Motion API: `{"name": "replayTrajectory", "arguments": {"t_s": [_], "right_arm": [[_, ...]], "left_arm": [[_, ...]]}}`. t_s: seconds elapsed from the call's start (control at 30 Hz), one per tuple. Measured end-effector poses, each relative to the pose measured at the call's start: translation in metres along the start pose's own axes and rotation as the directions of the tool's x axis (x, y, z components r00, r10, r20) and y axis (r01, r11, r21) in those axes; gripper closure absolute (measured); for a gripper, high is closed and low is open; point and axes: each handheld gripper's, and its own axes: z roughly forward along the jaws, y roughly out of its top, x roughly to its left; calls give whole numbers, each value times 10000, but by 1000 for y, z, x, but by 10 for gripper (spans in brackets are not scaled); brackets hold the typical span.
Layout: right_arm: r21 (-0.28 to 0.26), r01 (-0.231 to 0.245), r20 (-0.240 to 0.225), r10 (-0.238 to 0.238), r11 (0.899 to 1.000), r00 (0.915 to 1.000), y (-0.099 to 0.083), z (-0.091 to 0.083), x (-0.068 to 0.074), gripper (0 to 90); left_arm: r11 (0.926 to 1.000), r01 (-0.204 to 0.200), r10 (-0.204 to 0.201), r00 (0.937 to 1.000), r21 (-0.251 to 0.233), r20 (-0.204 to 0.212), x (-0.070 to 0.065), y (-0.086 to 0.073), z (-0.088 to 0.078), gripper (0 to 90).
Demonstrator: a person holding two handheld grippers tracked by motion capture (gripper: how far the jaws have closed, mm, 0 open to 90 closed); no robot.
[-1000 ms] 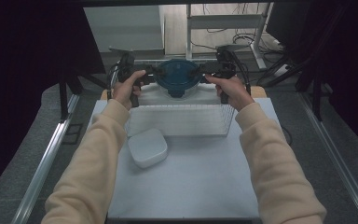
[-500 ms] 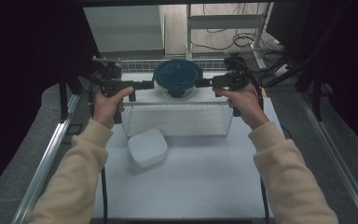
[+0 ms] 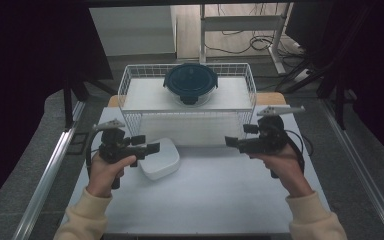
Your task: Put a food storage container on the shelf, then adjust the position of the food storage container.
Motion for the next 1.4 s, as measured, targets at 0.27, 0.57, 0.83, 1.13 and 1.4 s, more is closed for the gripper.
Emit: {"name": "replayTrajectory", "arguments": {"t_s": [0.27, 0.57, 0.83, 1.13, 1.4], "right_arm": [[193, 4, 209, -8, 9998, 9998, -59, -7, 3, 141], [1182, -200, 452, 148, 9928, 9989, -114, 8, -13, 145], [1618, -615, 634, 519, 9849, 9966, -139, 13, -25, 148], [1580, -696, 617, 605, 9850, 9963, -140, 14, -27, 153], [1624, -682, 561, 598, 9844, 9966, -140, 12, -28, 152]], "left_arm": [[9974, -459, 489, 9973, 548, -544, -3, -44, 1, 248], [9917, -656, 791, 9894, 1110, -1222, -3, -70, 8, 248], [9894, -374, 565, 9893, 1403, -1345, 6, -80, 15, 249], [9903, -64, 265, 9893, 1389, -1436, 14, -82, 13, 251], [9920, -116, 304, 9884, 1257, -1488, 13, -80, 13, 251]]}}
